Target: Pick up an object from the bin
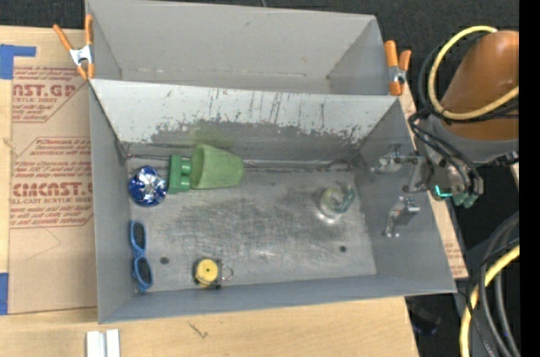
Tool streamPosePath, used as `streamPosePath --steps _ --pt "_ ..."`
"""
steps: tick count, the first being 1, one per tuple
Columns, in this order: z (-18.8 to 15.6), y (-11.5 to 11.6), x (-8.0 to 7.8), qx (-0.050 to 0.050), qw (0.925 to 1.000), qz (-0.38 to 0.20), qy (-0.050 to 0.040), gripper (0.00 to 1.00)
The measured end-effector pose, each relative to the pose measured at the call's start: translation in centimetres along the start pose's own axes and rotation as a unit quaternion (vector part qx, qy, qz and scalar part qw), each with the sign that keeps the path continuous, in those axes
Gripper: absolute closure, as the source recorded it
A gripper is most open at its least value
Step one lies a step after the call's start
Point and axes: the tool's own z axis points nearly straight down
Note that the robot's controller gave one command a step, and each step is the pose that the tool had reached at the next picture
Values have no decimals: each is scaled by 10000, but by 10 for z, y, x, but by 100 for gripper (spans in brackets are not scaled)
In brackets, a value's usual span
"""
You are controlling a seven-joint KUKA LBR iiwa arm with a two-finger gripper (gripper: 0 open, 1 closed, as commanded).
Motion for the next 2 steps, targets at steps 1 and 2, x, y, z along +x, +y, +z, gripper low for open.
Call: streamPosePath --steps 1,2 --pt "64 33 -68 -7 9999 -151 -37 0" --pt "142 9 -68 -4 9986 515 -72 0"
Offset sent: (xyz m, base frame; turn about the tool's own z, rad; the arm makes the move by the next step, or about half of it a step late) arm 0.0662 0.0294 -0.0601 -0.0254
